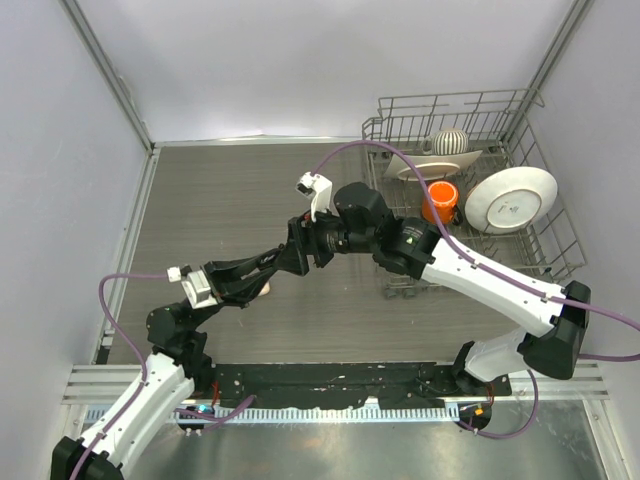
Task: Insert the wireless bluetooth earbuds into the charging case
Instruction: Open the charging case, then pick up the earbud from the center of the board.
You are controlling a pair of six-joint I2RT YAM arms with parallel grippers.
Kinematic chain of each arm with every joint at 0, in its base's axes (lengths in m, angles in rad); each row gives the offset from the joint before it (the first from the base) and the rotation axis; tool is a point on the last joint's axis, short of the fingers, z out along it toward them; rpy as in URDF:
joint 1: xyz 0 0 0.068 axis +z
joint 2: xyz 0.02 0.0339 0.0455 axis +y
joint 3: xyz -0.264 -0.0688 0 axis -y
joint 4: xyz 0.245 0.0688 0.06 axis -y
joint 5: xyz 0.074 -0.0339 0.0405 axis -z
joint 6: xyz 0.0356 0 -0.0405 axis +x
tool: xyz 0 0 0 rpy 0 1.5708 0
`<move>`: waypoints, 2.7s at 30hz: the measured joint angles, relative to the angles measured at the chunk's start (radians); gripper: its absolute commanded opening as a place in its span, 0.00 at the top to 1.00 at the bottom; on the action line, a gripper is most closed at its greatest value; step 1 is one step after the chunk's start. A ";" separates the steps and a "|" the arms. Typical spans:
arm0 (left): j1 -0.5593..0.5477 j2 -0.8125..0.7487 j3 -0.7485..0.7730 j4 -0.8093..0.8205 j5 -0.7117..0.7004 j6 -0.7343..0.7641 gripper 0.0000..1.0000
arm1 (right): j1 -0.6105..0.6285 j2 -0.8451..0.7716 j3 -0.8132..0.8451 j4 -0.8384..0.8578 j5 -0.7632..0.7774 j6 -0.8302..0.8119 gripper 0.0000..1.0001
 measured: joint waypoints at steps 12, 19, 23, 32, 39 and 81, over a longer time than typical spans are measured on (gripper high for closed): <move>-0.003 -0.003 0.011 -0.050 0.045 0.004 1.00 | -0.049 0.010 0.000 0.060 -0.063 0.076 0.32; -0.010 -0.008 0.011 -0.057 0.094 0.005 1.00 | -0.089 0.014 0.000 0.138 -0.067 0.114 0.32; -0.010 -0.020 0.011 -0.071 0.091 0.013 1.00 | -0.089 0.014 -0.001 0.160 -0.080 0.117 0.32; -0.010 -0.073 0.011 -0.128 0.055 0.028 1.00 | -0.142 -0.006 -0.043 0.193 -0.054 0.130 0.33; -0.010 -0.177 0.013 -0.200 0.023 0.037 1.00 | -0.295 0.057 -0.027 0.089 0.063 0.114 0.14; -0.010 -0.328 0.144 -0.462 -0.011 0.106 1.00 | -0.138 0.941 0.554 -0.159 0.321 -0.118 0.41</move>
